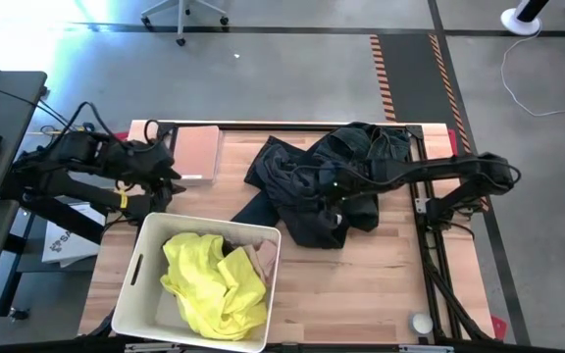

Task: Sort clothes
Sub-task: Put the black pants into the white bin

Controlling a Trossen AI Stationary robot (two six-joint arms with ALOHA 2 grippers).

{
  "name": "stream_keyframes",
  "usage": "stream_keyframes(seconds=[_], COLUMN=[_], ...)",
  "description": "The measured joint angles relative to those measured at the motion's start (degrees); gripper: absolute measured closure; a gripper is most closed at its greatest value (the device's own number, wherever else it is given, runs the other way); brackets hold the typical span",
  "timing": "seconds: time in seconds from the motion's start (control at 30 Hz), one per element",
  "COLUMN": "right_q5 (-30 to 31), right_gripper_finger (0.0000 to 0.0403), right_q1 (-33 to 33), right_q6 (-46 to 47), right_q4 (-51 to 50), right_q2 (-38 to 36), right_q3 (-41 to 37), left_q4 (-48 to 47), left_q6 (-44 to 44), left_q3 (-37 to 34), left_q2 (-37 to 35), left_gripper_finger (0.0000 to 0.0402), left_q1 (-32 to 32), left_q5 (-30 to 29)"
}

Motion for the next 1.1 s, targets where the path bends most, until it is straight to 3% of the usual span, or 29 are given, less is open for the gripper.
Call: stream_keyframes(seconds=[0.23, 0.33, 0.7, 0.87, 1.1], right_q5=[0.9, 0.8, 4.3, 4.5, 11.5], right_gripper_finger=[0.0107, 0.0074, 0.0061, 0.0105, 0.0291], right_q1=[-1.7, -1.7, -1.7, -1.2, 0.9], right_q6=[-4.1, -5.8, -7.0, -5.8, -5.3], right_q4=[4.5, 4.5, 4.6, 6.5, 5.4], right_q2=[3.1, 6.8, 25.2, 27.9, 25.4], right_q3=[0.0, 0.0, 0.5, 0.5, -0.2], left_q4=[1.0, 1.0, 0.9, 0.9, 1.0], left_q6=[0.0, 0.4, 0.5, 0.5, 0.5], left_q3=[0.0, 0.0, 0.0, 0.0, 0.0], left_q2=[0.9, 1.3, 2.6, 2.6, 2.6], left_gripper_finger=[0.0204, 0.0204, 0.0204, 0.0204, 0.0204], left_q1=[0.0, 0.0, 0.0, 0.0, 0.0], left_q5=[0.0, 0.0, 0.0, 0.0, 0.0])
